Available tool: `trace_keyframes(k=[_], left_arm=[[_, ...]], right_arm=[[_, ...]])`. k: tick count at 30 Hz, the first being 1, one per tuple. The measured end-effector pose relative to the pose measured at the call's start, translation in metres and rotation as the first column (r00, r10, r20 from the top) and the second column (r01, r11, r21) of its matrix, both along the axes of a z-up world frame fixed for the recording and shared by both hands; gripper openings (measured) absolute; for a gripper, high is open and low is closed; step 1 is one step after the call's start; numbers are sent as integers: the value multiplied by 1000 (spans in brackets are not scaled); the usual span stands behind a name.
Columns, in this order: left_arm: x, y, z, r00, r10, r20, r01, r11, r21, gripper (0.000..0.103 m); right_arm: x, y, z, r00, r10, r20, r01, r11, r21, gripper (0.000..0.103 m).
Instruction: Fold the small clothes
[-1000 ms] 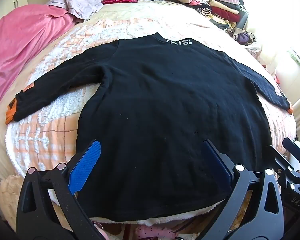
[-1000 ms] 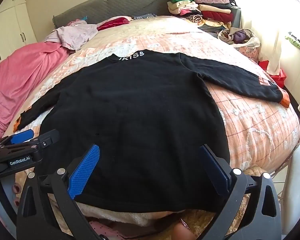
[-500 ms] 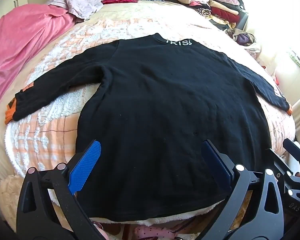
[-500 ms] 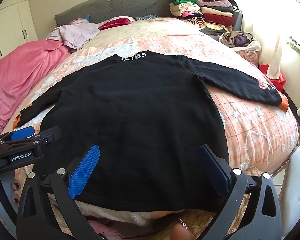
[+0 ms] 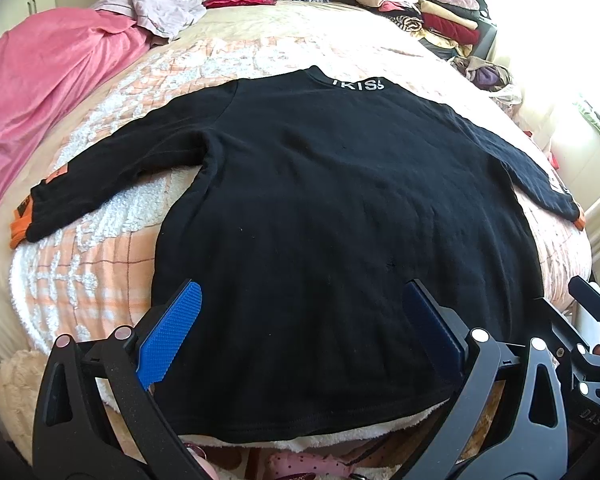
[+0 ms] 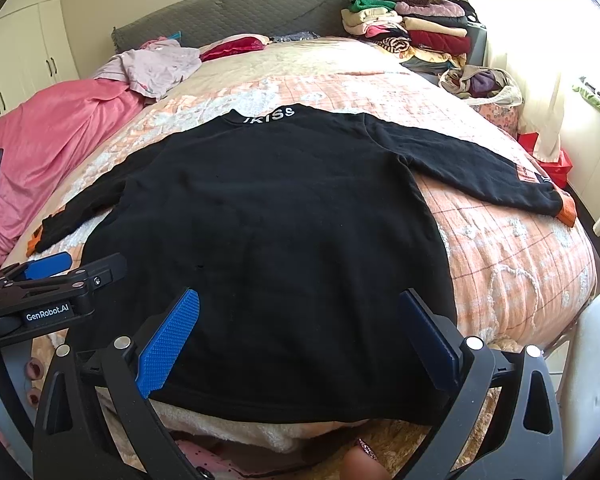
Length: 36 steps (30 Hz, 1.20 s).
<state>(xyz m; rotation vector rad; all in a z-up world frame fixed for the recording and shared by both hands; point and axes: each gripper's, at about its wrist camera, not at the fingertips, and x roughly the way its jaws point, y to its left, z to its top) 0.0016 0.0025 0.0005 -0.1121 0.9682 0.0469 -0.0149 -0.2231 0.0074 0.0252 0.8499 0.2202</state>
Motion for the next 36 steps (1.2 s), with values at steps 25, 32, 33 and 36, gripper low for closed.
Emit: trace_keyframes(k=[25,32,33,36], left_arm=[[0,-2,3,1000,-1,5,1,1000,4,95],[5,-8,5,1000,-7,9,7,1000,5,95],[6,-9,5,1000,-8,8,8,1000,4,95],[9,-12,6,1000,-16,9,16,1000,2,95]], right_arm=[[-2,-1,3,1000,-8,8,8,1000,0,99],[-2,-2,3,1000,-10,10,10,1000,0,99],[-1,-3,3,1000,-12,7,12,1000,1,99],[2,-5,3,1000,-14,0,14,1000,6,99]])
